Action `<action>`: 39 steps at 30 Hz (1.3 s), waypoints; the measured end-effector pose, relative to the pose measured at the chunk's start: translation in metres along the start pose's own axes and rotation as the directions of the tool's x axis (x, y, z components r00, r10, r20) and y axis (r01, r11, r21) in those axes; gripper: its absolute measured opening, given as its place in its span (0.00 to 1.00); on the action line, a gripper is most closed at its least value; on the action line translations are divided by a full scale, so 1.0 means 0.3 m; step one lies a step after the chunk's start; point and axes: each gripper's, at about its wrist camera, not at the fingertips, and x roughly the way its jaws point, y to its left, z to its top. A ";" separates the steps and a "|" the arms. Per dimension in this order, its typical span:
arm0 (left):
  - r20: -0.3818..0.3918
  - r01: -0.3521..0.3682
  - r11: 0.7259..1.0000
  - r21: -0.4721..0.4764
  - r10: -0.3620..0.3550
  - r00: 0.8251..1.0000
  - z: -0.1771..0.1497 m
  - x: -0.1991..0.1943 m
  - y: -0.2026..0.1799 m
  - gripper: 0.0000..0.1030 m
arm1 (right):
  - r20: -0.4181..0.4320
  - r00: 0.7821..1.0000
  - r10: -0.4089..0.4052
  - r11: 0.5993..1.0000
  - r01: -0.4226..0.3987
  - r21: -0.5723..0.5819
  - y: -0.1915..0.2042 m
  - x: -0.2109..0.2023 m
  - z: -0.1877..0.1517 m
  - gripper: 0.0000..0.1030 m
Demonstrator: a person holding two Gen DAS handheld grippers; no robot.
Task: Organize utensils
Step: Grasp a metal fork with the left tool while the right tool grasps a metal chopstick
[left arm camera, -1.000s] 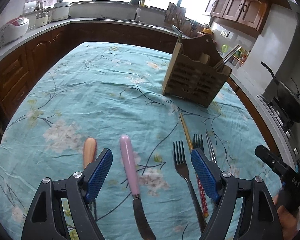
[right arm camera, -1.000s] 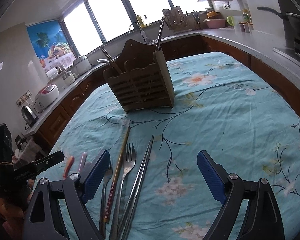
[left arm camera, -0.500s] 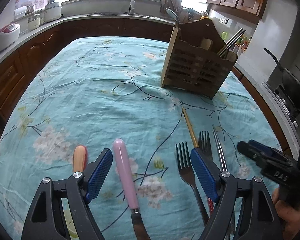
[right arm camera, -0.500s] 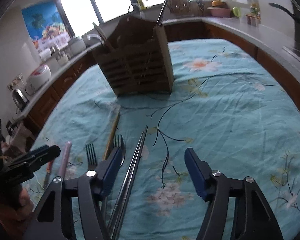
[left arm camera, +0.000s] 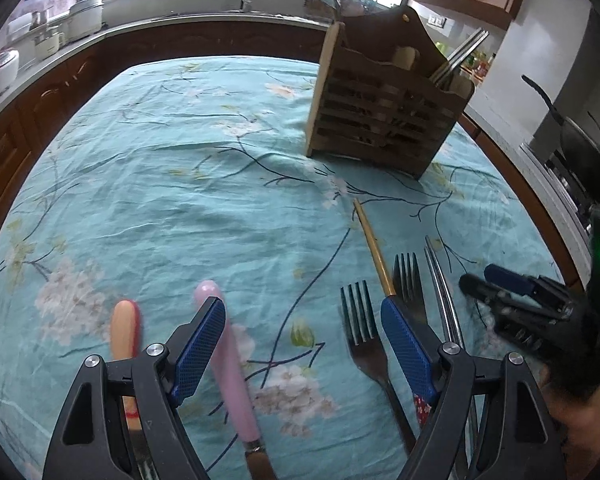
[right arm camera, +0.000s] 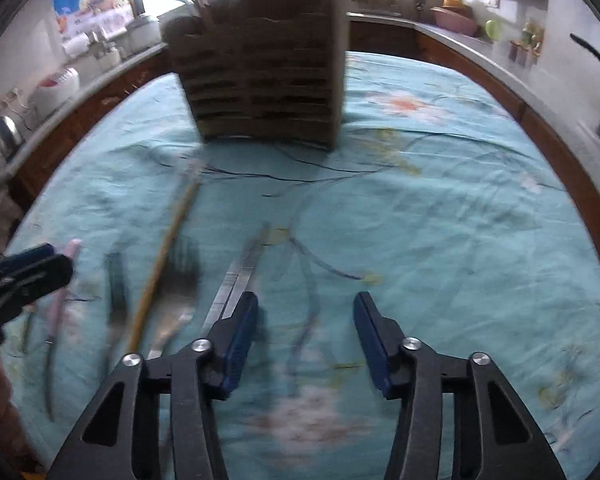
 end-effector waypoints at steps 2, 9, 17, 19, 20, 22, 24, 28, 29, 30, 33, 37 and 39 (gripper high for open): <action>-0.009 -0.007 1.000 0.008 0.007 1.000 0.005 0.017 -0.006 0.77 | 0.010 0.998 0.055 0.997 -0.055 0.049 -0.035 -0.011 0.009 0.46; -0.011 -0.011 1.000 -0.011 0.011 1.000 0.011 0.005 0.026 0.77 | -0.021 0.995 0.097 0.993 -0.099 -0.064 0.079 -0.009 0.005 0.47; -0.005 -0.002 1.000 -0.003 0.002 1.000 0.010 -0.014 0.022 0.77 | -0.055 0.998 -0.015 0.994 0.009 -0.109 0.078 0.012 0.018 0.45; -0.015 -0.003 1.000 0.008 0.003 1.000 0.010 -0.007 0.012 0.77 | -0.061 0.998 -0.027 0.992 0.019 -0.121 0.064 0.014 0.020 0.45; -0.020 0.000 1.000 0.014 0.000 1.000 0.013 -0.001 0.005 0.77 | -0.065 0.997 -0.040 0.993 0.033 -0.116 0.047 0.012 0.022 0.45; -0.023 0.009 1.000 0.026 -0.009 1.000 0.017 0.010 -0.010 0.77 | -0.059 0.997 -0.050 0.995 0.044 -0.094 0.021 0.008 0.027 0.46; -0.030 0.011 0.999 0.038 -0.010 0.999 0.025 0.029 -0.028 0.77 | -0.057 0.998 -0.009 0.999 0.007 -0.033 -0.016 0.010 0.038 0.45; -0.055 0.014 0.998 0.067 -0.010 0.998 0.037 0.077 -0.060 0.68 | -0.048 0.999 0.026 0.999 -0.024 0.030 -0.044 0.032 0.059 0.39; -0.064 0.015 0.997 0.072 -0.010 0.998 0.041 0.093 -0.065 0.62 | -0.045 0.998 0.033 0.999 -0.032 0.040 -0.046 0.035 0.066 0.34; -0.074 0.014 0.997 0.077 -0.008 0.997 0.042 0.108 -0.070 0.54 | -0.045 0.998 0.038 0.998 -0.036 0.043 -0.044 0.039 0.070 0.32; -0.083 0.012 0.996 0.090 -0.004 0.997 0.047 0.135 -0.080 0.47 | -0.043 0.998 0.038 0.999 -0.037 0.021 -0.022 0.054 0.082 0.26; -0.083 0.007 0.993 0.115 0.003 0.997 0.046 0.148 -0.099 0.32 | -0.033 0.998 0.045 0.999 -0.044 0.020 -0.017 0.066 0.088 0.26; -0.085 0.018 0.993 0.120 -0.008 0.996 0.043 0.147 -0.103 0.22 | -0.027 0.999 0.044 0.999 -0.043 0.018 -0.015 0.069 0.087 0.26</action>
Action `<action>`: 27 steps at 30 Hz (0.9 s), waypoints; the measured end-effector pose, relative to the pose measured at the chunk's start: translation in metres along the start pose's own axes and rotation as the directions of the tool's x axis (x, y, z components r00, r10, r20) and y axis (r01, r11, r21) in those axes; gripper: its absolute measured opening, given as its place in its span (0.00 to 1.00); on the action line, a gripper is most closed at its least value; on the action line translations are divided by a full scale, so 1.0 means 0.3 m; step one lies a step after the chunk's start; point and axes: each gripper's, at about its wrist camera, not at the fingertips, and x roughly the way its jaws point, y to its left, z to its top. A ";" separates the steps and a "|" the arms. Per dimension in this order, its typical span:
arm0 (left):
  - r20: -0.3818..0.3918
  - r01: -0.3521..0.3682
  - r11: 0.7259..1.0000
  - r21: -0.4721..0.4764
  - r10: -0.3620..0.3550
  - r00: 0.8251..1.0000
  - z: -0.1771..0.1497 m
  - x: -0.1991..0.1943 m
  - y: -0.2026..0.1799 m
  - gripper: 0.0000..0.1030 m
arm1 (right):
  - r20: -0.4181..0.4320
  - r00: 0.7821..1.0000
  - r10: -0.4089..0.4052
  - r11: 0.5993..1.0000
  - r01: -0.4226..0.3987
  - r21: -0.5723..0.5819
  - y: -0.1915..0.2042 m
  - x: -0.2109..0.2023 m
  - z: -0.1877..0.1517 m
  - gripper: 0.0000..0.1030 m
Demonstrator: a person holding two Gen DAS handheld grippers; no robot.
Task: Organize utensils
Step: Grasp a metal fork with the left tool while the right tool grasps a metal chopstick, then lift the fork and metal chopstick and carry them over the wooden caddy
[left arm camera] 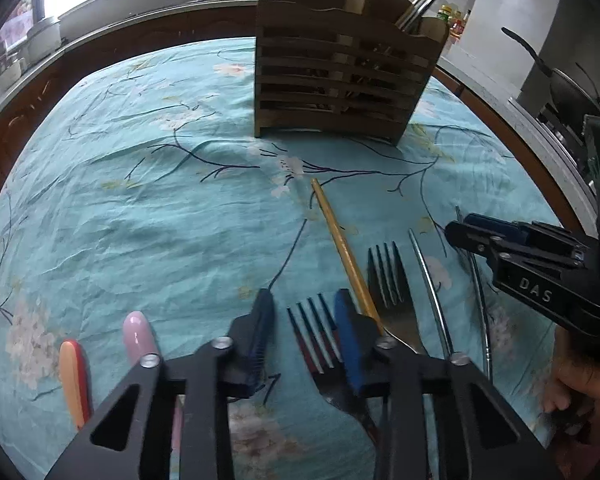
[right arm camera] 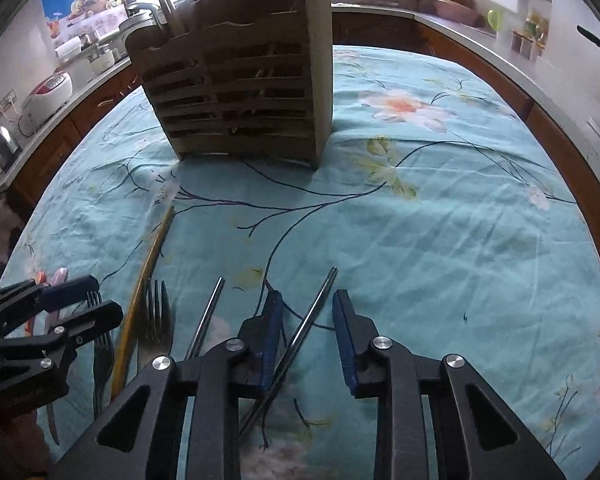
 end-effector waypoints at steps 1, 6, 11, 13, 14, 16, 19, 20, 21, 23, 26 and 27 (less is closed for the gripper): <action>-0.002 0.009 1.000 -0.002 -0.009 1.000 -0.001 -0.002 0.001 0.21 | 0.002 1.000 -0.004 1.000 0.004 -0.005 0.003 0.000 -0.001 0.26; 0.001 0.040 0.999 -0.027 -0.040 0.999 -0.004 -0.015 0.018 0.17 | 0.013 1.000 -0.015 1.000 0.015 -0.011 0.007 0.001 -0.005 0.20; 0.009 0.065 0.997 -0.046 -0.065 0.998 -0.010 -0.045 0.034 0.01 | 0.016 0.997 0.079 0.992 -0.081 0.094 -0.055 -0.005 -0.006 0.08; 0.015 0.065 0.996 -0.055 -0.064 0.998 -0.014 -0.060 0.041 0.01 | 0.020 0.992 0.128 0.981 -0.130 0.141 -0.079 -0.007 -0.010 0.06; 0.021 0.065 0.996 -0.059 -0.064 0.998 -0.017 -0.070 0.047 0.01 | 0.028 0.990 0.141 0.977 -0.143 0.158 -0.088 -0.014 -0.013 0.06; 0.030 0.069 0.995 -0.068 -0.067 0.997 -0.022 -0.086 0.056 0.01 | 0.039 0.989 0.144 0.976 -0.148 0.157 -0.088 -0.028 -0.017 0.05; 0.037 0.066 0.995 -0.073 -0.063 0.997 -0.032 -0.102 0.063 0.01 | 0.011 0.991 0.134 0.982 -0.134 0.136 -0.071 -0.023 -0.013 0.05; 0.041 0.065 0.995 -0.073 -0.062 0.997 -0.035 -0.110 0.064 0.01 | -0.003 0.993 0.120 0.984 -0.119 0.129 -0.064 -0.013 -0.008 0.06; 0.044 0.065 0.995 -0.075 -0.062 0.997 -0.036 -0.116 0.067 0.01 | -0.015 0.994 0.108 0.988 -0.105 0.115 -0.056 -0.004 -0.002 0.07; 0.048 0.067 0.995 -0.078 -0.064 0.997 -0.038 -0.128 0.072 0.01 | -0.026 0.996 0.080 0.994 -0.078 0.072 -0.034 0.005 0.011 0.08; 0.052 0.069 0.994 -0.084 -0.065 0.997 -0.043 -0.141 0.077 0.01 | -0.048 0.998 0.048 0.999 -0.047 0.023 -0.011 0.020 0.034 0.08; 0.053 0.070 0.994 -0.084 -0.065 0.996 -0.045 -0.145 0.080 0.01 | -0.052 0.998 0.041 0.999 -0.041 0.012 -0.006 0.024 0.039 0.08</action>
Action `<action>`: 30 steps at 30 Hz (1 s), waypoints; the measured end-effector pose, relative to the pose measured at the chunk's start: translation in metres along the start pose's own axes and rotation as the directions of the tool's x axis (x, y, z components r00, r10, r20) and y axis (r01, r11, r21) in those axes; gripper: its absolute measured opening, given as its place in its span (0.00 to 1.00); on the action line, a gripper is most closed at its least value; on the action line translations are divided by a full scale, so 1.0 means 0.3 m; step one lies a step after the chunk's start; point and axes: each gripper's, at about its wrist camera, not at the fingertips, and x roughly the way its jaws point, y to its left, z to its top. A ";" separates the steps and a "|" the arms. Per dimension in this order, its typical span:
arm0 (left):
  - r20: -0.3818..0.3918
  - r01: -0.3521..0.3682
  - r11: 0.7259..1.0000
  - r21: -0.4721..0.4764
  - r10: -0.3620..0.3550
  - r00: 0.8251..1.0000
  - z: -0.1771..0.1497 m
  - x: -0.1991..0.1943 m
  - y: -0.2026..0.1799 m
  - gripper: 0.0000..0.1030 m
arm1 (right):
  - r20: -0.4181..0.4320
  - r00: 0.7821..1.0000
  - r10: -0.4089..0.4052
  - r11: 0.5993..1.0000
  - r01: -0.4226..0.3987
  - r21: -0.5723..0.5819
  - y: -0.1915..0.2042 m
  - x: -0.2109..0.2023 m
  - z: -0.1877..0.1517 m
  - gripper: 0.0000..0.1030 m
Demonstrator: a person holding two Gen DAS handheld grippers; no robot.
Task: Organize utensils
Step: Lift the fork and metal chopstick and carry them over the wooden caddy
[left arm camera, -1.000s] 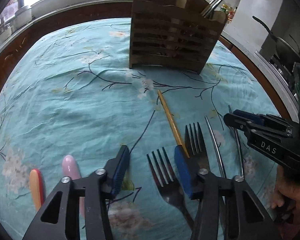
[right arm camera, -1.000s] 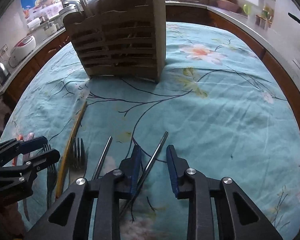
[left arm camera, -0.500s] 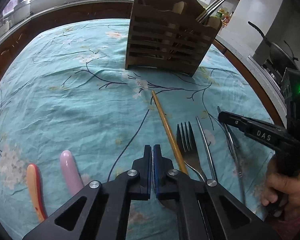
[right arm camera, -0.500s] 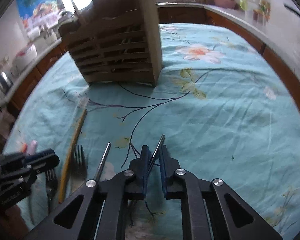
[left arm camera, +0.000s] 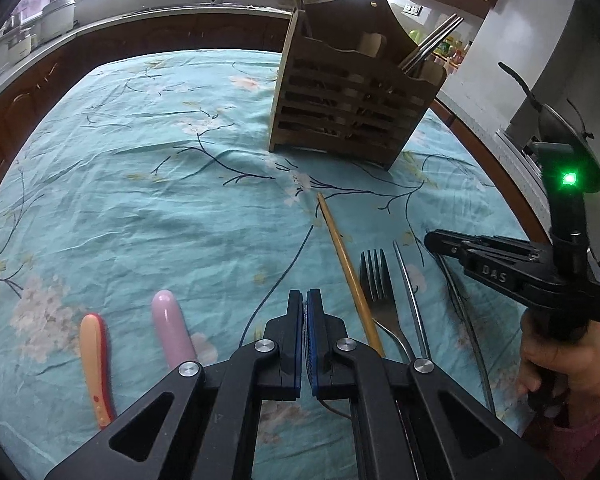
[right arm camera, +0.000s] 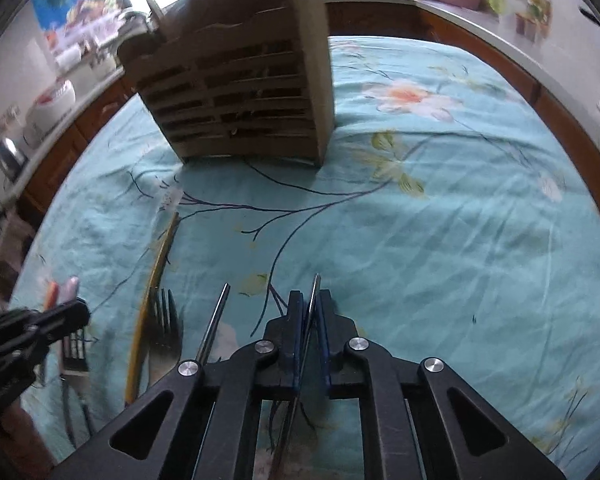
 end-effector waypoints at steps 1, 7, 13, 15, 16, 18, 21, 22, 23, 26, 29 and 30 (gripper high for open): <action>0.002 0.000 1.000 0.000 0.000 1.000 -0.001 -0.005 0.000 0.01 | -0.005 1.000 -0.010 1.000 0.010 -0.018 0.007 0.004 0.005 0.08; 0.017 -0.003 1.000 -0.003 0.003 1.000 -0.003 -0.039 0.004 0.01 | 0.006 1.000 -0.014 0.999 0.014 -0.032 0.007 -0.006 -0.004 0.06; 0.057 -0.006 1.000 -0.008 0.006 0.998 -0.003 -0.120 0.009 0.01 | 0.092 0.990 0.107 0.993 -0.112 0.047 -0.006 -0.109 -0.025 0.04; 0.078 -0.004 1.000 -0.010 0.005 0.997 -0.004 -0.161 0.011 0.01 | 0.142 0.979 0.145 0.986 -0.155 0.063 -0.003 -0.171 -0.028 0.04; 0.089 -0.005 1.000 -0.012 0.006 0.996 -0.005 -0.181 0.012 0.01 | 0.164 0.974 0.158 0.983 -0.171 0.066 -0.001 -0.202 -0.029 0.04; 0.112 -0.005 1.000 -0.015 0.007 0.994 -0.009 -0.224 0.014 0.01 | 0.210 0.961 0.177 0.979 -0.195 0.064 0.004 -0.260 -0.029 0.04; 0.145 -0.007 1.000 -0.019 0.009 0.989 -0.020 -0.287 0.018 0.01 | 0.272 0.945 0.180 0.978 -0.202 0.056 0.013 -0.345 -0.032 0.04; 0.156 -0.006 1.000 -0.021 0.009 0.988 -0.023 -0.310 0.019 0.01 | 0.287 0.941 0.180 0.977 -0.204 0.057 0.013 -0.368 -0.032 0.04; 0.165 -0.007 1.000 -0.022 0.011 0.986 -0.028 -0.327 0.019 0.01 | 0.304 0.935 0.182 0.976 -0.209 0.056 0.013 -0.389 -0.033 0.04; 0.188 -0.010 1.000 -0.024 0.014 0.982 -0.036 -0.374 0.019 0.01 | 0.351 0.919 0.181 0.976 -0.211 0.051 0.016 -0.449 -0.034 0.04; 0.209 -0.014 1.000 -0.025 0.019 0.978 -0.043 -0.418 0.014 0.01 | 0.390 0.903 0.182 0.975 -0.218 0.049 0.013 -0.498 -0.032 0.04; 0.215 -0.014 1.000 -0.025 0.019 0.976 -0.044 -0.430 0.014 0.01 | 0.398 0.899 0.184 0.974 -0.220 0.047 0.012 -0.509 -0.030 0.04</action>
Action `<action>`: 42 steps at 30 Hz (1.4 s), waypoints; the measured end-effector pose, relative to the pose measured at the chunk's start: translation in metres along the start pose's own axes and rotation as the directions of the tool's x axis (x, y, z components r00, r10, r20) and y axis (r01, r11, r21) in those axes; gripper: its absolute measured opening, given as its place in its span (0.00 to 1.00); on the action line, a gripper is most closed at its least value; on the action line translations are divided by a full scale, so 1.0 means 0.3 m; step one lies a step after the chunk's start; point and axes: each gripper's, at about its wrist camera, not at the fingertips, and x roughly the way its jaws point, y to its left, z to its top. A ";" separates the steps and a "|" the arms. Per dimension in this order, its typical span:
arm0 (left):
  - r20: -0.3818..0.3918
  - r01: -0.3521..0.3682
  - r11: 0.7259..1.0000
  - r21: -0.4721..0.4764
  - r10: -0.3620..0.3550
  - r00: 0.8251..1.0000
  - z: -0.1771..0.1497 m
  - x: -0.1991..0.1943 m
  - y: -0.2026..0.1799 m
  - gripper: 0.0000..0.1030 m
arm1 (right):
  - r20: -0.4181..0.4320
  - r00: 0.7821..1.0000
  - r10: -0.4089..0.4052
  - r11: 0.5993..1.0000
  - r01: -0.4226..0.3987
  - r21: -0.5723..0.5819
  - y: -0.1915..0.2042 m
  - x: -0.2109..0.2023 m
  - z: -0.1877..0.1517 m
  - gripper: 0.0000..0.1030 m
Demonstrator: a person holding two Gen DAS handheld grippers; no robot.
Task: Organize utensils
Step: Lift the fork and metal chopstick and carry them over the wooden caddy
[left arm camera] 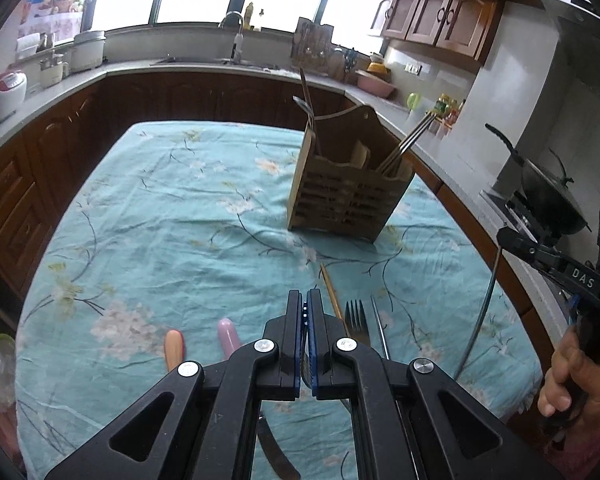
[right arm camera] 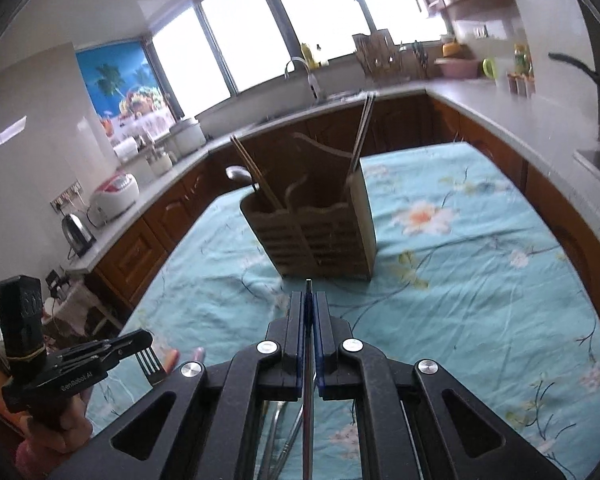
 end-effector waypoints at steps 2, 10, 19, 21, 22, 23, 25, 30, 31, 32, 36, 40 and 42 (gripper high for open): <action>0.015 -0.003 1.000 -0.001 0.003 1.000 0.005 -0.025 0.000 0.01 | 0.018 1.000 0.006 1.000 -0.006 -0.003 0.011 -0.024 0.011 0.04; 0.058 -0.005 1.000 -0.008 0.006 0.998 0.026 -0.083 0.004 0.01 | 0.084 0.996 0.021 1.000 -0.019 -0.021 0.043 -0.094 0.050 0.04; 0.099 -0.008 1.000 -0.001 0.008 0.995 0.066 -0.117 0.008 0.01 | 0.124 0.992 0.031 0.999 -0.028 -0.024 0.048 -0.117 0.077 0.04; 0.105 -0.010 1.000 0.003 0.009 0.994 0.075 -0.121 0.005 0.01 | 0.129 0.991 0.032 0.999 -0.029 -0.025 0.048 -0.116 0.081 0.04; 0.109 -0.011 1.000 0.005 0.010 0.994 0.079 -0.122 0.004 0.01 | 0.131 0.991 0.032 0.999 -0.029 -0.025 0.049 -0.116 0.083 0.04; 0.113 -0.014 1.000 0.008 0.013 0.994 0.084 -0.125 0.004 0.01 | 0.134 0.990 0.032 0.999 -0.029 -0.025 0.048 -0.115 0.087 0.04; 0.119 -0.021 1.000 0.013 0.019 0.993 0.094 -0.124 0.002 0.01 | 0.140 0.990 0.034 0.999 -0.032 -0.022 0.047 -0.117 0.090 0.04; 0.126 -0.027 0.999 0.017 0.025 0.992 0.119 -0.114 0.002 0.01 | 0.150 0.988 0.036 0.999 -0.034 -0.017 0.040 -0.111 0.106 0.04; 0.128 -0.028 0.999 0.018 0.026 0.991 0.124 -0.111 0.002 0.01 | 0.152 0.988 0.036 0.999 -0.034 -0.016 0.037 -0.111 0.109 0.04; 0.129 -0.029 0.999 0.018 0.027 0.991 0.131 -0.107 0.001 0.01 | 0.156 0.987 0.036 0.999 -0.034 -0.016 0.035 -0.110 0.115 0.04; 0.138 -0.030 0.999 0.019 0.027 0.990 0.160 -0.095 0.005 0.01 | 0.165 0.986 0.039 0.999 -0.036 -0.018 0.033 -0.106 0.136 0.04; 0.149 -0.028 0.999 0.020 0.025 0.988 0.195 -0.080 0.008 0.01 | 0.180 0.983 0.037 0.999 -0.034 -0.022 0.033 -0.100 0.168 0.04; 0.156 -0.030 0.999 0.022 0.026 0.987 0.217 -0.072 0.010 0.01 | 0.187 0.982 0.037 0.999 -0.033 -0.023 0.027 -0.095 0.186 0.04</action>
